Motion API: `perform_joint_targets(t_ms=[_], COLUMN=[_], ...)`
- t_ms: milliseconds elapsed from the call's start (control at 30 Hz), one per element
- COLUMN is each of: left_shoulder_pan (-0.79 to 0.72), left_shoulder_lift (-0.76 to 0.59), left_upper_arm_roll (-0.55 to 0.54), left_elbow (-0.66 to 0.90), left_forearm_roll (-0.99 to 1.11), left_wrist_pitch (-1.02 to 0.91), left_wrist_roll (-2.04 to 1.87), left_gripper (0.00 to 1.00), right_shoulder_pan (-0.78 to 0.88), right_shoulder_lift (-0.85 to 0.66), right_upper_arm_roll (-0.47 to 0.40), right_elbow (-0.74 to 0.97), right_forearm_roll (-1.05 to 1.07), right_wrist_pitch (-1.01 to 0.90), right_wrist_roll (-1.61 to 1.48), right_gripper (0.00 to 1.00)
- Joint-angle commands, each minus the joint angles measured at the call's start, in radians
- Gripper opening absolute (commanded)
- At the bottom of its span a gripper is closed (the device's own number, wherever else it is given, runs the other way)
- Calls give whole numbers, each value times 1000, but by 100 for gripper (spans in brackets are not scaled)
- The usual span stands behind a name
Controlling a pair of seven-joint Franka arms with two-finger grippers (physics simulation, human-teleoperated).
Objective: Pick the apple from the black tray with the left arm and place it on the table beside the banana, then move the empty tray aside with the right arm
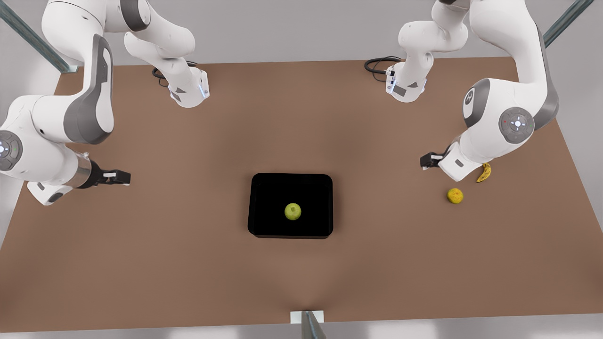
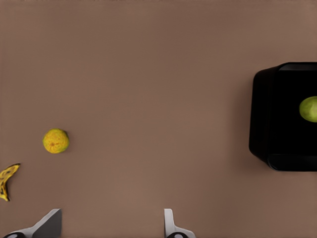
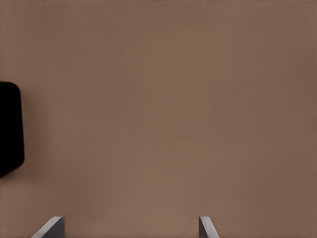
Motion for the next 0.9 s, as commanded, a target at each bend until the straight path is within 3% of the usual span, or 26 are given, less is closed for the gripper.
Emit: perform_joint_targets(t_ms=[0, 133, 233, 433, 533, 767, 867], left_shoulder_pan=[0, -57, -135, -388, -511, -616, -631], left_shoulder_lift=[-1, 57, 177, 336, 462, 734, 794], left_upper_arm_roll=[0, -2, -10, -10, -8, -4, 1], left_elbow=[2, 45, 91, 140, 257, 513, 525], left_forearm_roll=[-1, 47, -13, 65, 153, 196, 223], left_wrist_pitch=[25, 41, 144, 279, 282, 475, 564], left_wrist_roll=[-100, -115, -242, -640, -773, -876, -882], left_gripper=[100, 100, 100, 100, 100, 100, 100], right_shoulder_pan=[1, 1, 2, 2, 2, 5, 5], right_shoulder_lift=[0, 6, 14, 15, 18, 31, 34], right_upper_arm_roll=[1, 1, 1, 1, 1, 1, 1], right_elbow=[0, 10, 19, 19, 20, 39, 42], right_forearm_roll=[1, 1, 1, 1, 1, -1, -1], right_wrist_pitch=[21, 21, 21, 21, 21, 21, 21], right_wrist_roll=[-10, -10, -10, -10, -10, -10, -10], right_gripper=[100, 100, 100, 100, 100, 100, 100])
